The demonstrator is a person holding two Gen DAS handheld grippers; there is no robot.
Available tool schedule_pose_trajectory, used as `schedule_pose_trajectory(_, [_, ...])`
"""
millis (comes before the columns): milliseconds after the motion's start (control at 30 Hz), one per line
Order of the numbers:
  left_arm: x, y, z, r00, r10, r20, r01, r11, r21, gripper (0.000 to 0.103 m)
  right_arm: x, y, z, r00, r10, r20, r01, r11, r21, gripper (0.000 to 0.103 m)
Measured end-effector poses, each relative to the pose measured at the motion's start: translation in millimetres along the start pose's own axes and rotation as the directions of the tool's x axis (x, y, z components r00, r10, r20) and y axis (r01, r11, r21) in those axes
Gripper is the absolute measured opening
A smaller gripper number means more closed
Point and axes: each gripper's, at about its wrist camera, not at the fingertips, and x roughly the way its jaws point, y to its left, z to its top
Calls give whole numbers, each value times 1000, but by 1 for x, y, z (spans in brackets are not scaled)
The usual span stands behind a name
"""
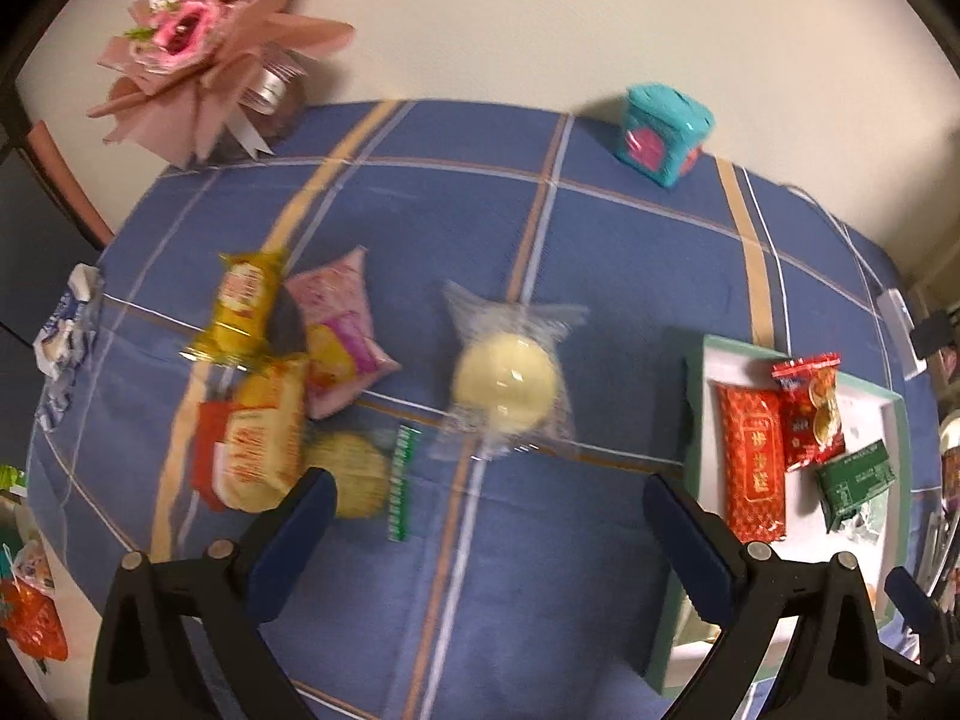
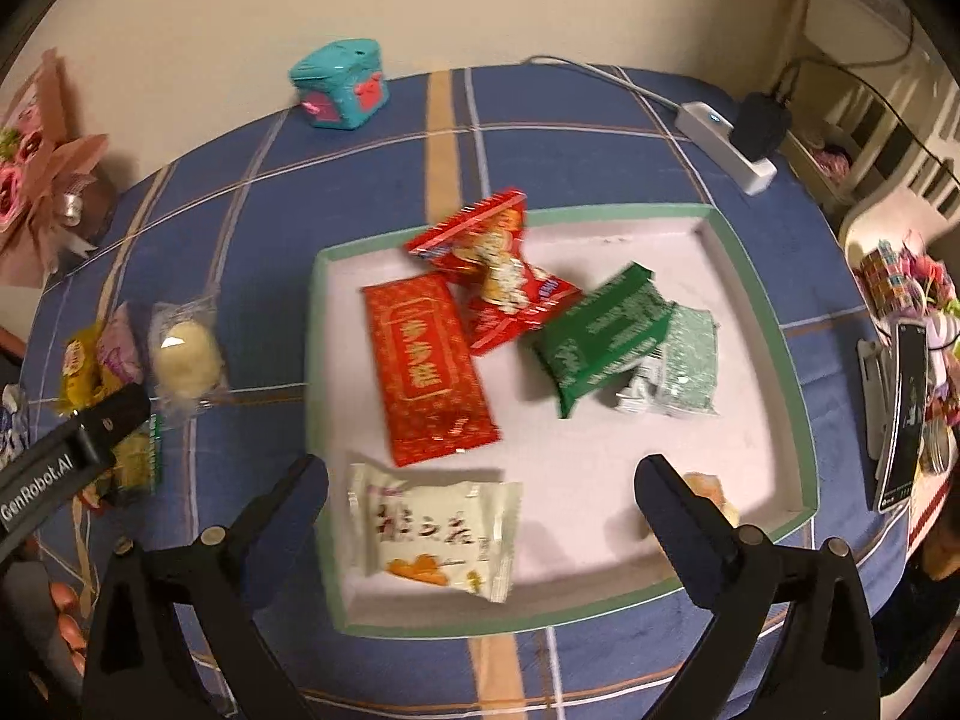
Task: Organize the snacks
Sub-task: 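Move both tools back to the snack pile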
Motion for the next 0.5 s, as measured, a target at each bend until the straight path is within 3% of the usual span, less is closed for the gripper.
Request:
schedule_pose_trajectory(200, [-9, 34, 5, 998, 55, 38, -54, 998, -7, 103, -2, 30, 0, 1000, 13, -2, -13, 998, -55, 102])
schedule_pose_trajectory(500, [0, 115, 11, 998, 61, 15, -58, 983, -172, 103, 5, 67, -3, 999, 32, -22, -34, 994, -100, 102])
